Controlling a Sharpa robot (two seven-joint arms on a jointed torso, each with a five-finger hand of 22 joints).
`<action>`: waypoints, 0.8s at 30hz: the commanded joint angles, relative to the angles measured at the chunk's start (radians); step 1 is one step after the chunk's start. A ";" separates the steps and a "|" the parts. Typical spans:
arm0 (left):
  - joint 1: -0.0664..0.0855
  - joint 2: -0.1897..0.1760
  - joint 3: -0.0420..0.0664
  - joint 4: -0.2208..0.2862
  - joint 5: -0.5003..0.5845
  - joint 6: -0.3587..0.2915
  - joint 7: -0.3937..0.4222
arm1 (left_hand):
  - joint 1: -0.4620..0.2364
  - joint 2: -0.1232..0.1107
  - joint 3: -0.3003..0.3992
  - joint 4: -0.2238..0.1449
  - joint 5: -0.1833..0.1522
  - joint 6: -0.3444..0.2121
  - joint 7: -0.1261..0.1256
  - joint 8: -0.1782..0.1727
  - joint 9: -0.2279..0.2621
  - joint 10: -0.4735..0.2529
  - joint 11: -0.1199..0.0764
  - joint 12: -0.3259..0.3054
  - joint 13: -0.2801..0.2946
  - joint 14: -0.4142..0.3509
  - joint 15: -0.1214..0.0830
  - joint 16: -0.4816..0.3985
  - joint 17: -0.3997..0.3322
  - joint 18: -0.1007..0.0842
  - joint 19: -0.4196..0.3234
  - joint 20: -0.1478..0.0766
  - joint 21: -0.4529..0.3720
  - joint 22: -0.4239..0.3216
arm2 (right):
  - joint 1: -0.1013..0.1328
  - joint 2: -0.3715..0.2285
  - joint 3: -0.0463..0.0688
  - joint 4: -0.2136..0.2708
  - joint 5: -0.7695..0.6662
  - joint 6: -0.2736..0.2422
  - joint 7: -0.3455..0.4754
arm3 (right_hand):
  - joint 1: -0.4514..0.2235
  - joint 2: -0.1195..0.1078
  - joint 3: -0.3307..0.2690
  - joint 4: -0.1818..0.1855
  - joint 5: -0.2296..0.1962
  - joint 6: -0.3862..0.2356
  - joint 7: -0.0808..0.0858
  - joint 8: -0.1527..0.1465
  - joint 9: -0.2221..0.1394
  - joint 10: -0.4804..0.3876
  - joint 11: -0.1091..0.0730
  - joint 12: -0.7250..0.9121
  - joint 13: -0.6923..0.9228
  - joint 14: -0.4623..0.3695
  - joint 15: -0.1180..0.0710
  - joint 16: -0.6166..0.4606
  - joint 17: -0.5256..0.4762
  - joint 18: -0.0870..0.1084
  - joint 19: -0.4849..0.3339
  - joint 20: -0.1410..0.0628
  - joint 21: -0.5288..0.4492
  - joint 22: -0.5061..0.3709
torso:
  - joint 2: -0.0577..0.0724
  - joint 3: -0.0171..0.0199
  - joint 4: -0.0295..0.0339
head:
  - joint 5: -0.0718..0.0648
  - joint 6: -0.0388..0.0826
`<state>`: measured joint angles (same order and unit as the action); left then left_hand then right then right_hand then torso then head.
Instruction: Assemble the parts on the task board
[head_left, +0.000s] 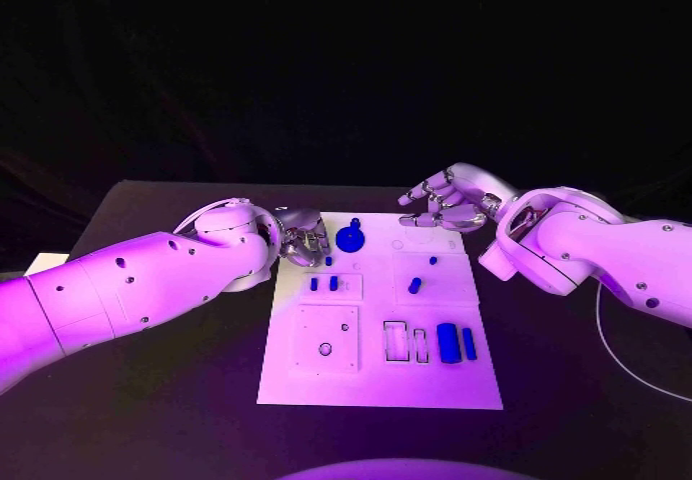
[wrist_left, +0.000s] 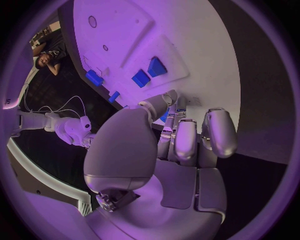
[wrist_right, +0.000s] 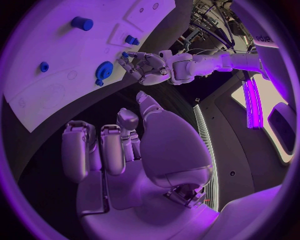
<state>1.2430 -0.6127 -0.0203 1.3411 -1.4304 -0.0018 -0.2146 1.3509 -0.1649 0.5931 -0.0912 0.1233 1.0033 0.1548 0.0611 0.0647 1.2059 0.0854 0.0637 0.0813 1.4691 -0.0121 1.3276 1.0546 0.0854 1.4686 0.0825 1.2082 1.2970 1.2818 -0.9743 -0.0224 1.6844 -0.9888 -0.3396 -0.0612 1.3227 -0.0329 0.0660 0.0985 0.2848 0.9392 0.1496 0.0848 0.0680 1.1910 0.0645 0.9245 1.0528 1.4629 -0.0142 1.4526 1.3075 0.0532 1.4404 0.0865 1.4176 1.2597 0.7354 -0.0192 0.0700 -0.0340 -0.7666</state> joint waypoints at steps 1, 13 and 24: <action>0.000 -0.011 0.001 0.009 0.010 -0.032 0.000 | 0.001 -0.008 0.004 -0.003 0.000 -0.009 0.001 0.000 -0.001 -0.010 0.000 -0.003 -0.002 0.011 0.007 -0.003 -0.002 -0.006 0.003 0.007 -0.004 -0.001 | -0.001 -0.006 0.000 -0.005 -0.042 0.028 -0.020 | 0.012 0.004 -0.003 0.002 0.003 0.011 0.001 0.005 0.001 -0.079 -0.005 -0.140 -0.117 0.059 -0.004 -0.012 0.046 0.013 -0.010 0.000 -0.009 -0.013 | 0.000 -0.0007 0.0000 | 0.000 0.002; 0.002 -0.119 0.001 0.057 0.474 -0.268 0.229 | 0.024 0.020 0.056 -0.016 -0.007 0.064 0.020 0.040 0.009 -0.015 0.015 0.008 -0.008 -0.095 0.018 -0.147 -0.243 0.052 -0.122 0.016 -0.303 -0.206 | -0.001 -0.036 -0.002 -0.025 -0.451 0.175 -0.131 | 0.108 -0.033 0.130 -0.022 -0.057 0.105 -0.003 0.020 0.004 -0.156 0.007 -0.653 -0.600 0.049 0.007 -0.071 -0.030 0.024 -0.028 0.009 -0.047 -0.071 | 0.000 -0.0002 -0.0024 | -0.012 0.015; -0.020 -0.214 -0.010 0.141 1.309 -0.280 0.588 | -0.089 0.026 -0.143 0.093 -0.019 0.055 0.016 0.050 0.007 -0.024 0.014 0.055 0.000 -0.239 0.030 -0.302 -0.493 0.096 -0.266 0.037 -0.594 -0.400 | -0.032 -0.021 -0.014 -0.031 -0.772 0.238 -0.211 | 0.101 -0.089 0.228 -0.021 -0.118 0.153 -0.032 -0.002 0.002 -0.096 -0.002 -0.784 -0.822 0.051 -0.007 -0.085 -0.043 0.031 -0.037 0.000 -0.075 -0.112 | -0.003 -0.0039 0.0060 | -0.026 0.023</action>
<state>1.2245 -0.8236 -0.0309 1.4706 -0.4591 -0.2612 0.2109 1.2716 -0.1413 0.4581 -0.0011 0.1067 1.0648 0.1728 0.1064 0.0720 1.1826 0.1017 0.1163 0.0801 1.2349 0.0181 1.0291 0.5635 0.1642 1.2094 0.1199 0.6183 0.9002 1.2532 -0.9990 -0.0361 1.6544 -1.6012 -0.1580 -0.2205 1.4214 -0.1136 0.2907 0.0787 0.1697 1.0851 0.1196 0.0850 0.0711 1.0911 0.0634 0.1435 0.2360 1.4651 -0.0165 1.3731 1.2648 0.0694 1.4086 0.0861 1.3469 1.1496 0.7341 -0.0212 0.0721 -0.0671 -0.7449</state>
